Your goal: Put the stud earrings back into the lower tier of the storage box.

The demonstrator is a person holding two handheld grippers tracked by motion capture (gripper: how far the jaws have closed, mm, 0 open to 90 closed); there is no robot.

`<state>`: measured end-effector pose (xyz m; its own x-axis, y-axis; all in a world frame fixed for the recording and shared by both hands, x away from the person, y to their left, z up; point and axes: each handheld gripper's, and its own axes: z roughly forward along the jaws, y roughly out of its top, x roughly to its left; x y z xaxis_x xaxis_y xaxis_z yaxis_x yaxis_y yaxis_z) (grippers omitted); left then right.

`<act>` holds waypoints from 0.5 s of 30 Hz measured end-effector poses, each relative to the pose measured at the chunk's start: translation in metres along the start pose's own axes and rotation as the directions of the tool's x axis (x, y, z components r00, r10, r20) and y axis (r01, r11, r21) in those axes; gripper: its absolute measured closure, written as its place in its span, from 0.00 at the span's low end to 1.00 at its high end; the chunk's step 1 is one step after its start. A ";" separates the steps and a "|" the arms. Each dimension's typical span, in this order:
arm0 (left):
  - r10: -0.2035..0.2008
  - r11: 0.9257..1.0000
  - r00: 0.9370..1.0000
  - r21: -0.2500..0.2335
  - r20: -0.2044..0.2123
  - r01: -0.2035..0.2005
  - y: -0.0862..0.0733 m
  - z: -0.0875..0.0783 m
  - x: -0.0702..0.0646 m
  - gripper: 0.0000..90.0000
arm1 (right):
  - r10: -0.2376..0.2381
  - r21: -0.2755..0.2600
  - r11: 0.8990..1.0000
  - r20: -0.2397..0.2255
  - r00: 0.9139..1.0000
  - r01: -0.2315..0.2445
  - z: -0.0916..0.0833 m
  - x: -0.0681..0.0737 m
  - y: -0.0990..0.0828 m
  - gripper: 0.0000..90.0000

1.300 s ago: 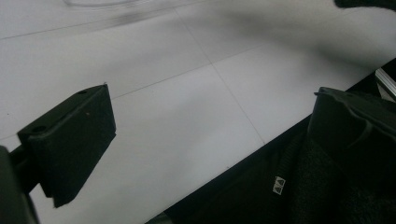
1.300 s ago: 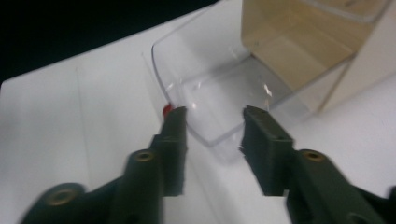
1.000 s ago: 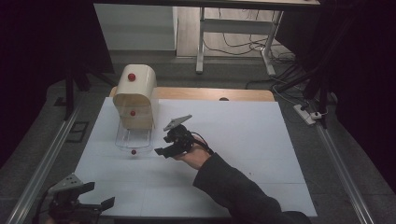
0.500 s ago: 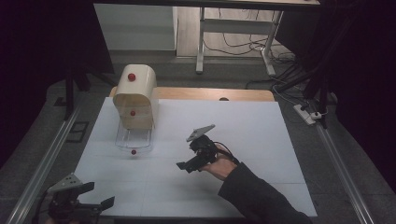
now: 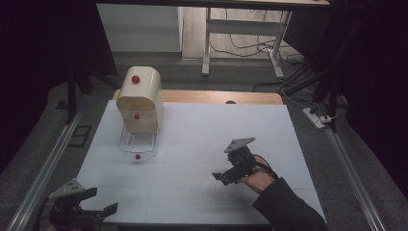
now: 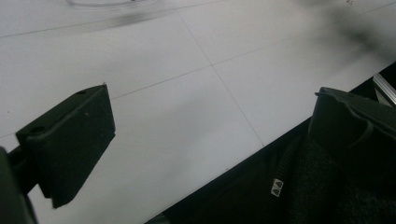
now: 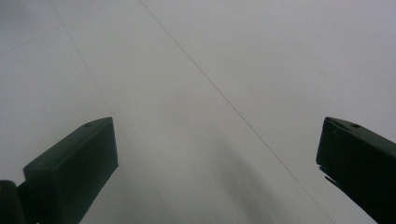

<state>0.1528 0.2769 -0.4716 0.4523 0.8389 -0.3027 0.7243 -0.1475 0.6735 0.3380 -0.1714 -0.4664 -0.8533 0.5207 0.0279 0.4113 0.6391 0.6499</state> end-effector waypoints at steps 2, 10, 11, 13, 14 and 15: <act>0.000 1.000 1.000 0.001 0.000 0.000 0.000 0.000 0.000 0.01 | 0.026 0.011 1.000 0.031 0.999 -0.026 -0.007 -0.007 -0.009 0.00; 0.000 1.000 1.000 0.002 0.000 0.000 0.000 0.000 0.000 0.01 | 0.091 0.079 0.991 0.167 0.982 -0.106 -0.026 -0.033 -0.047 0.00; 0.000 1.000 1.000 0.002 0.000 0.000 0.000 0.000 0.000 0.01 | 0.095 0.085 0.990 0.175 0.980 -0.111 -0.028 -0.036 -0.050 0.00; 0.001 1.000 1.000 0.003 0.000 -0.001 0.000 0.000 0.000 0.01 | 0.122 0.103 0.984 0.191 0.974 -0.143 -0.030 -0.043 -0.060 0.00; 0.001 1.000 1.000 0.003 0.000 -0.001 0.000 0.000 0.000 0.01 | 0.130 0.109 0.982 0.196 0.972 -0.154 -0.031 -0.045 -0.063 0.00; 0.001 1.000 1.000 0.003 -0.001 -0.001 0.000 0.000 0.000 0.01 | 0.138 0.118 0.979 0.197 0.971 -0.163 -0.032 -0.048 -0.067 0.00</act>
<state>0.1530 0.2765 -0.4715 0.4524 0.8393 -0.3016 0.7255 -0.1498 0.6717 0.3410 -0.2573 -0.4868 -0.7085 0.7049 -0.0326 0.5801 0.6081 0.5420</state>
